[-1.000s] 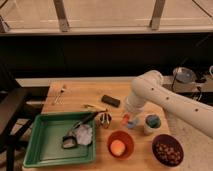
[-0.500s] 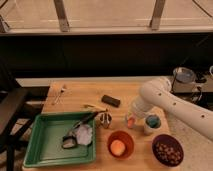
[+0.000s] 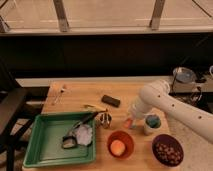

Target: Place pepper in plastic cup

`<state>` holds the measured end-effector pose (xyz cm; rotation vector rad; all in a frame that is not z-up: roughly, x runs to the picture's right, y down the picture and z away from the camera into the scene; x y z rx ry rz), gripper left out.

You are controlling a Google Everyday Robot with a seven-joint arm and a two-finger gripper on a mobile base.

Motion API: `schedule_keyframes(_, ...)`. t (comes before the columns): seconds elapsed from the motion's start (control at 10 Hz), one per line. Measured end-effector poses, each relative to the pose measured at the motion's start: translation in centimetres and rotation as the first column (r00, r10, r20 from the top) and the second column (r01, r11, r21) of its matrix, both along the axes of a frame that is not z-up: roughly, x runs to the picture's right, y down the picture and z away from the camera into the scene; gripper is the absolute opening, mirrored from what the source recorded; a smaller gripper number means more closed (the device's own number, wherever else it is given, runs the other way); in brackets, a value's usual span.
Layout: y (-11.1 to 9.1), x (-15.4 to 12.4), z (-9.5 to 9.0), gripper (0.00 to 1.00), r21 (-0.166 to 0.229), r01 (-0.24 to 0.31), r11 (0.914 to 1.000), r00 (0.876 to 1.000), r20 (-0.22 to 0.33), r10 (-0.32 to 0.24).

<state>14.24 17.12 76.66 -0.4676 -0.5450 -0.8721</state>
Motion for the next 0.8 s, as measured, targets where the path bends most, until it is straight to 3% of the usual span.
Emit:
schedule_keyframes(0.2, 0.1, -0.1, 0.1, 0.8, 0.0, 0.003, 1.0, 1.0, -0.002, -0.003)
schedule_keyframes(0.4, -0.9, 0.3, -1.1, 0.8, 0.019, 0.014, 0.9997, 1.0, -0.025, -0.013)
schedule_keyframes(0.8, -5.6, 0.5, -5.7, 0.8, 0.069, 0.053, 0.9962, 0.997, -0.068, -0.048)
